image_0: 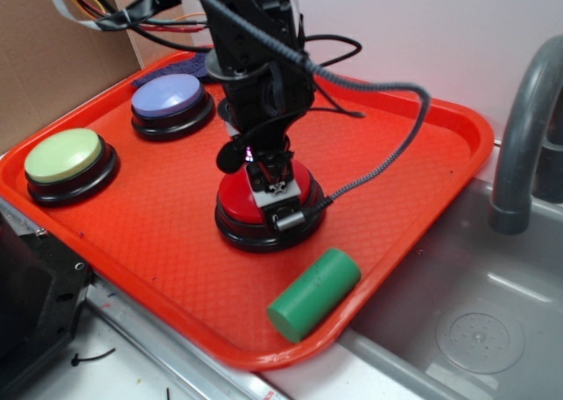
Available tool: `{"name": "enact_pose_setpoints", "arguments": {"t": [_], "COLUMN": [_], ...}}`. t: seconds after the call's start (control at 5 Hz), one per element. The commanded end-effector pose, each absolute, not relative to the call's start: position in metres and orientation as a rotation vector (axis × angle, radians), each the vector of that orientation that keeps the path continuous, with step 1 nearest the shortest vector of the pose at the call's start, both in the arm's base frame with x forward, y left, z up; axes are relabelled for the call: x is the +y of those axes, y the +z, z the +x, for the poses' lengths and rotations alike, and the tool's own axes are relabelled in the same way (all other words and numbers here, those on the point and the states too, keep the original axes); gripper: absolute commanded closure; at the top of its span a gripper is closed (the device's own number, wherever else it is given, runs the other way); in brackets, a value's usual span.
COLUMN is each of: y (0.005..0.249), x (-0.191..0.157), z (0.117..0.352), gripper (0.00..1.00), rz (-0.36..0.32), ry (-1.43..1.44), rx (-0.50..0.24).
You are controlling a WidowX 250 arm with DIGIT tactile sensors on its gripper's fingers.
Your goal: Push the red button.
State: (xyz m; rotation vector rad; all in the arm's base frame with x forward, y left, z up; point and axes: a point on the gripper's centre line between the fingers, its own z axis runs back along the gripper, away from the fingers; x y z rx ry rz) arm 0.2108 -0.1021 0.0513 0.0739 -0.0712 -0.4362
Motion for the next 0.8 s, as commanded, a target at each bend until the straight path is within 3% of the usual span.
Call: {"name": "enact_pose_setpoints", "arguments": {"t": [0.0,0.2,0.6], "y": [0.048,0.077,0.108], "x": [-0.091,-0.090,-0.079], "z": [0.203,0.207,0.205], "gripper": [0.00,0.00,0.00], "rz": [0.060,0.085,0.033], "ry": [-0.401,-0.388,-0.299], "rx": [-0.032,-0.053,-0.089]}}
